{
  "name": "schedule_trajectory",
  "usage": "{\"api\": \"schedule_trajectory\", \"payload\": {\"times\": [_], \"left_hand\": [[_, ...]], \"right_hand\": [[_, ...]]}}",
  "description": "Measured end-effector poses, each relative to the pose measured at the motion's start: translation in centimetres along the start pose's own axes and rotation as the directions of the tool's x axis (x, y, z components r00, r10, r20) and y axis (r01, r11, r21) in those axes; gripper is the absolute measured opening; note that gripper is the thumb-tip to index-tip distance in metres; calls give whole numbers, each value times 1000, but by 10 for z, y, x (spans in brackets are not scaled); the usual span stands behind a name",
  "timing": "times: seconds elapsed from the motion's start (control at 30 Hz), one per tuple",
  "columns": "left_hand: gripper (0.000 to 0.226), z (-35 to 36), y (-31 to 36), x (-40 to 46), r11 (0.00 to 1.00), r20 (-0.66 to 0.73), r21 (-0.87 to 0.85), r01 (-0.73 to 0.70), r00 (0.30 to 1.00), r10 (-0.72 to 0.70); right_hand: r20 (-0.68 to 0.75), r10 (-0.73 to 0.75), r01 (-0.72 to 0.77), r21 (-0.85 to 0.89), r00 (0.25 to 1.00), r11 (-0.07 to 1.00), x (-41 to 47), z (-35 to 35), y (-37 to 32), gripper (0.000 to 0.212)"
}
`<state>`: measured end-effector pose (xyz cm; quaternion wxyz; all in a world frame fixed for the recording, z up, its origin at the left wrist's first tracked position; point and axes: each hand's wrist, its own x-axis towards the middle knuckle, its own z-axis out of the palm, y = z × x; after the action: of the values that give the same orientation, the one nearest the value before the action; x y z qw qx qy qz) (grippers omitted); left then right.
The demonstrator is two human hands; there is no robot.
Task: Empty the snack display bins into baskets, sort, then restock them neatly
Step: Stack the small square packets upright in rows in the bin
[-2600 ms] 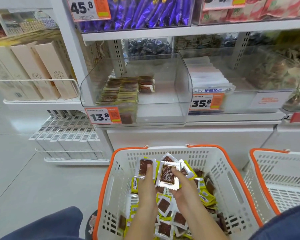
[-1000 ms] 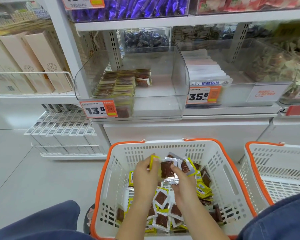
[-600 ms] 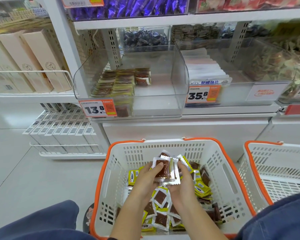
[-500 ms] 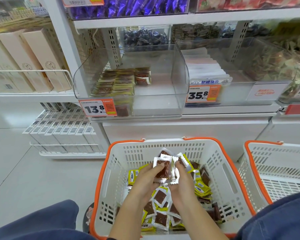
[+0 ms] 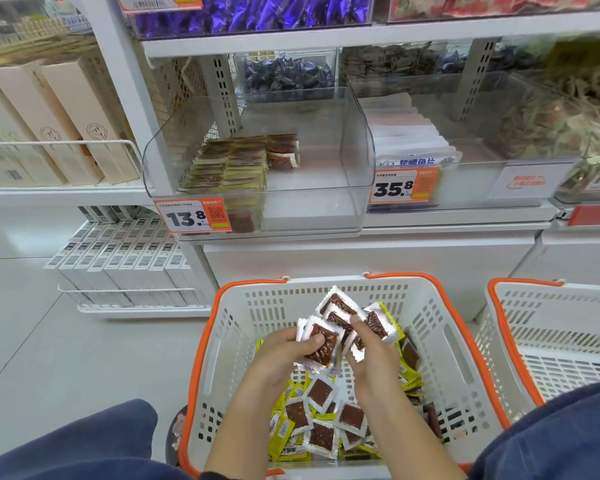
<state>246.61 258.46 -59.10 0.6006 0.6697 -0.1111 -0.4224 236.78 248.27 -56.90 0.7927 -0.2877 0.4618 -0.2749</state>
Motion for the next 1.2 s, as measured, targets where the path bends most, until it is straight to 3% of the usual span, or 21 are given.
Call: {"api": "schedule_trajectory", "payload": {"times": [0.1,0.17,0.2,0.37,0.43,0.5,0.53,0.6,0.67,0.73,0.9,1.03,1.2], "left_hand": [[11,-8,-2,1,999,-106,35,-19,994,22],[14,-13,-1,1,999,-122,-32,-38,992,34],[17,-13,1,0,997,-91,-74,-39,995,32],[25,2,2,-7,999,74,-39,-3,997,6],[57,5,-6,-4,999,52,-33,32,998,-30],[93,-2,-21,10,995,54,-38,93,994,-91],[92,-5,-22,13,992,62,-67,103,993,-98],[56,-2,-2,0,982,37,-168,88,996,-83],[23,-4,4,-1,923,20,-373,98,995,-97],[21,0,11,-5,818,75,-562,121,993,-96],[24,10,11,-5,775,36,-616,139,988,-149],[23,10,9,-5,754,-72,-653,66,986,-149],[20,1,7,-1,752,-187,-659,0,969,-164]], "right_hand": [[-49,0,-1,-7,999,1000,0,-1,-1,17],[-47,-6,6,-14,999,1000,2,-1,-2,26],[-49,-2,0,-33,999,999,3,-1,-2,31],[-11,96,-96,-42,995,995,2,0,4,9],[-1,114,-114,-11,993,993,2,0,4,6],[-3,127,-126,30,992,992,5,-2,4,21],[-13,119,-118,62,993,991,7,-3,5,25],[-27,101,-98,118,994,988,11,-5,5,24],[-23,97,-93,157,995,983,12,-6,5,16],[-13,96,-93,150,995,984,10,-5,6,12],[72,46,-48,19,996,999,3,0,16,38],[167,80,-56,-149,983,987,3,1,17,28],[116,79,-42,-297,990,954,3,1,11,16]]}}
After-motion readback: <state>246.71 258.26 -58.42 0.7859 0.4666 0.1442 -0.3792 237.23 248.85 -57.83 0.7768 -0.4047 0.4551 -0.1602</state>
